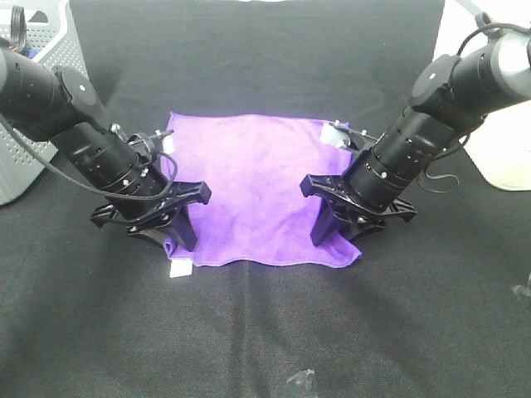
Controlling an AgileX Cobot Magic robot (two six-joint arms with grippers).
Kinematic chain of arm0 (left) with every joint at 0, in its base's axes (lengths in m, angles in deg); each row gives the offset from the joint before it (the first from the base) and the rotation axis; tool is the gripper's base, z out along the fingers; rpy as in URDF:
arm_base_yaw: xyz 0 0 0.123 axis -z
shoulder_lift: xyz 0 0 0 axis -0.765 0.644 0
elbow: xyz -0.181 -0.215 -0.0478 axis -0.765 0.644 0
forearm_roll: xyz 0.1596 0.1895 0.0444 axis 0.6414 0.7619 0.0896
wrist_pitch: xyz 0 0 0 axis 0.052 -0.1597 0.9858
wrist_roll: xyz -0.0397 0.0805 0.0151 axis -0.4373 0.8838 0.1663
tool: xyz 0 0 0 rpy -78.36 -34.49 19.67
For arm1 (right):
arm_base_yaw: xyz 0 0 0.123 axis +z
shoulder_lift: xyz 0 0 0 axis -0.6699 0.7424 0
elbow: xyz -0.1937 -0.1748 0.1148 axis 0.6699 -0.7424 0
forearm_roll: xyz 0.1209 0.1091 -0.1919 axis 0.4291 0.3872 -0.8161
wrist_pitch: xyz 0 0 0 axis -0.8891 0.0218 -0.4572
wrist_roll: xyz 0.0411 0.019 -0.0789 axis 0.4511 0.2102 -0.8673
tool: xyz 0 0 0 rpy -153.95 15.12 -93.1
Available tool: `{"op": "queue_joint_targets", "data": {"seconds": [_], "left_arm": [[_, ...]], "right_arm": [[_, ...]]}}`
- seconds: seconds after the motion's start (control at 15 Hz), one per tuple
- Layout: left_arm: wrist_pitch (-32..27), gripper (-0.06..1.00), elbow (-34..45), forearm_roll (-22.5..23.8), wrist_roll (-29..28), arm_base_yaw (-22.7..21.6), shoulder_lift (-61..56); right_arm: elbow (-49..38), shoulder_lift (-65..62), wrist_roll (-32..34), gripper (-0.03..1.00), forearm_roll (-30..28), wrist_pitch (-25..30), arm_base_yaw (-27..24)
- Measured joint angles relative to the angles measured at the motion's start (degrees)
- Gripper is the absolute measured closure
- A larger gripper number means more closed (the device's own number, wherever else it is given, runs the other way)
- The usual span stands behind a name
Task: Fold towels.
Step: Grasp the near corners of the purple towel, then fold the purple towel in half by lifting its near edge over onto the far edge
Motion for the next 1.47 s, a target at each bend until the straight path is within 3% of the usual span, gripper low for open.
{"op": "queue_joint_targets", "data": {"seconds": [0.13,0.27,0.53,0.87,1.13,1.47], "left_arm": [[0.1,0.92,0.0,-0.1,0.0,0.0,0.3],[0.1,0.94,0.0,0.0,0.0,0.0,0.3],[-0.7,0.94,0.0,0.4,1.9,0.2,0.3],[-3.3,0.94,2.6,4.1,1.7,0.6,-6.2],[-3.4,0.94,12.9,5.5,1.5,0.6,-14.3],[-3.8,0.94,21.8,5.2,1.3,0.7,-25.1]], "right_arm": [[0.0,0.1,0.0,0.84,0.0,0.0,0.1],[-0.1,0.1,-0.1,0.97,-0.4,0.3,0.1],[-0.1,-1.5,-0.2,0.97,-1.9,2.1,0.1],[-0.1,-9.0,0.2,0.97,-2.1,6.9,0.1],[-0.8,-13.0,2.1,0.97,-4.0,13.9,0.1],[-8.5,-19.0,4.5,0.97,-4.5,17.0,0.5]]}}
